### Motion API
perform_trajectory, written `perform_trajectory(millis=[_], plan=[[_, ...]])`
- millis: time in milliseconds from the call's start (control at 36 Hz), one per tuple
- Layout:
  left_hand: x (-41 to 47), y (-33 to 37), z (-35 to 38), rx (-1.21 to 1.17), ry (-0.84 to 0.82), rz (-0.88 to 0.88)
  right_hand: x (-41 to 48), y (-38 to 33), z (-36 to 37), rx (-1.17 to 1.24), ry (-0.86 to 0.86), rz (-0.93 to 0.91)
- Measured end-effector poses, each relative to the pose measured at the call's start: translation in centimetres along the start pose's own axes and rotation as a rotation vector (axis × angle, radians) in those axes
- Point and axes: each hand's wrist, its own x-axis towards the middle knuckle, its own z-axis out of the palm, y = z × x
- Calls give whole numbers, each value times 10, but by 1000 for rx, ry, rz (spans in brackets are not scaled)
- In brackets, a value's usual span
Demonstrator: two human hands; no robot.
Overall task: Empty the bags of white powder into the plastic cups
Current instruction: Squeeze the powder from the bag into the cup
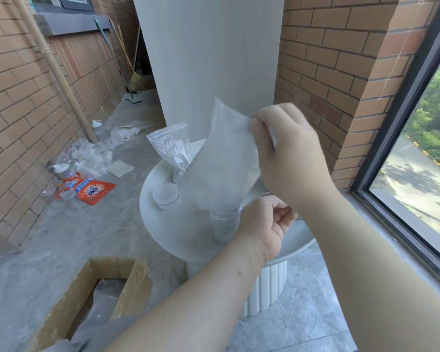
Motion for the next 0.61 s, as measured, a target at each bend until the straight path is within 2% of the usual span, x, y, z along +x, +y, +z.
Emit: perform_trajectory(millis=[83, 167, 222, 306, 389, 472, 528, 611], plan=[[1, 0, -1, 5, 21, 2, 0, 2, 1, -44, 24, -31], [-1, 0, 0, 8, 10, 7, -2, 1, 2, 0, -30, -22], [-1, 1, 0, 7, 8, 11, -1, 0, 2, -27, 26, -34], [0, 1, 0, -3, 8, 8, 0, -1, 1, 5, -9, -17], [2, 0, -2, 9, 14, 5, 1, 2, 0, -18, 52, -27], [2, 0, -2, 21, 17, 12, 0, 1, 0, 16, 5, -19], [3, 0, -1, 32, 22, 14, 0, 0, 1, -24, 54, -37], [2, -1, -1, 46, 34, 12, -1, -2, 2, 17, -5, -27]])
